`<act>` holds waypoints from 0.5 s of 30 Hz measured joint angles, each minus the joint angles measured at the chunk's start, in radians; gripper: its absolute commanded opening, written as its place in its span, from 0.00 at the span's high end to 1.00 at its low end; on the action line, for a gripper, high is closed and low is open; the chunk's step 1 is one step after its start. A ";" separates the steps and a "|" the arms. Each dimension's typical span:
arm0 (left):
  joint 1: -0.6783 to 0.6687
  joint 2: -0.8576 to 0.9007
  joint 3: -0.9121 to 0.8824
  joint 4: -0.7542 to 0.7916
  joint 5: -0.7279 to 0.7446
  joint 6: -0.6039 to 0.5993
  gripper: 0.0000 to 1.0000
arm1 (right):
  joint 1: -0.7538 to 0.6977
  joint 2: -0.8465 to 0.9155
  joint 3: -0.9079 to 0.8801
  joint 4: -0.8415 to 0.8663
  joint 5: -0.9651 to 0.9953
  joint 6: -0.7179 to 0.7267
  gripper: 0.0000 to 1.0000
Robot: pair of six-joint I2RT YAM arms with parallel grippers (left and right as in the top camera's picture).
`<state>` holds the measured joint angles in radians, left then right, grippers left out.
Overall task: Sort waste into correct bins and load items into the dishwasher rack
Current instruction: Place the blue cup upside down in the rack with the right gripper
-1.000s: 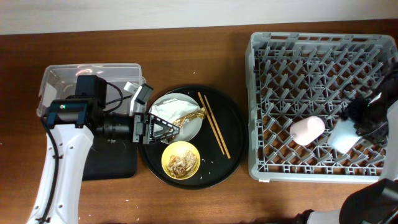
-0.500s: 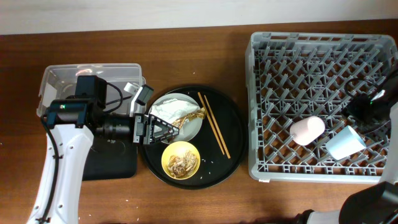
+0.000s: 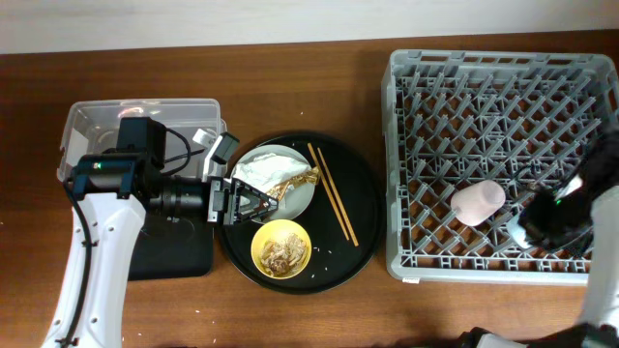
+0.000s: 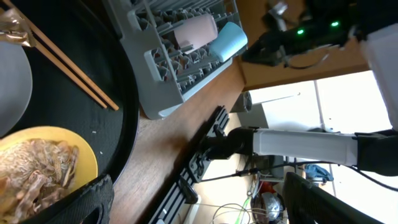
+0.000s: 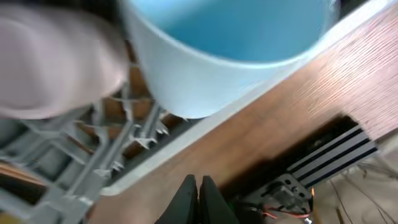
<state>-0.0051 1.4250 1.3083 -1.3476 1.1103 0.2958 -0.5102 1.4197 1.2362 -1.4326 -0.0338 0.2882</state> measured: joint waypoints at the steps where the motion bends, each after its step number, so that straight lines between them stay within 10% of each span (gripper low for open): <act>1: 0.000 0.000 0.000 0.000 -0.002 0.000 0.14 | -0.003 0.001 -0.041 0.028 0.006 0.000 0.94; 15: 0.000 0.000 0.000 0.002 -0.005 0.000 0.13 | -0.013 -0.005 0.150 0.340 -0.073 0.014 0.88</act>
<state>-0.0051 1.4250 1.3083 -1.3460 1.1049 0.2958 -0.5232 1.4147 1.3865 -1.0927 -0.1070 0.3023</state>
